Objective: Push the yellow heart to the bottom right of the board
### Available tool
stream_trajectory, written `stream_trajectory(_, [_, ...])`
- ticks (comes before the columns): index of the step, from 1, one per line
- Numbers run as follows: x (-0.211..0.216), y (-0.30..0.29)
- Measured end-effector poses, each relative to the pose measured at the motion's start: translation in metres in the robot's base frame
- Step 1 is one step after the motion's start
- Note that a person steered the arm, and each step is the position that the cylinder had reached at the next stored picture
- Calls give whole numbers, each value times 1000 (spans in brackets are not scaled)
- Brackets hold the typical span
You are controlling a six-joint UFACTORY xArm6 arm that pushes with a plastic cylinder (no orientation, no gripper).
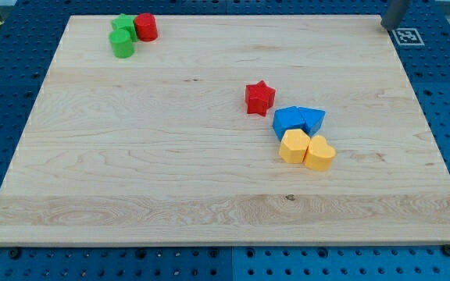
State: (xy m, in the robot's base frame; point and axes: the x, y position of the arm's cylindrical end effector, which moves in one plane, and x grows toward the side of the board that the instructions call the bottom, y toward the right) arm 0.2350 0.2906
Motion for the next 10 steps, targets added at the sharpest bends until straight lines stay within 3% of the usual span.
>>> stream_trajectory(1, [2,-9])
stream_trajectory(2, [14,-54])
stream_trajectory(5, [134,-308])
stream_trajectory(8, [268,-293])
stream_trajectory(10, [277,-242])
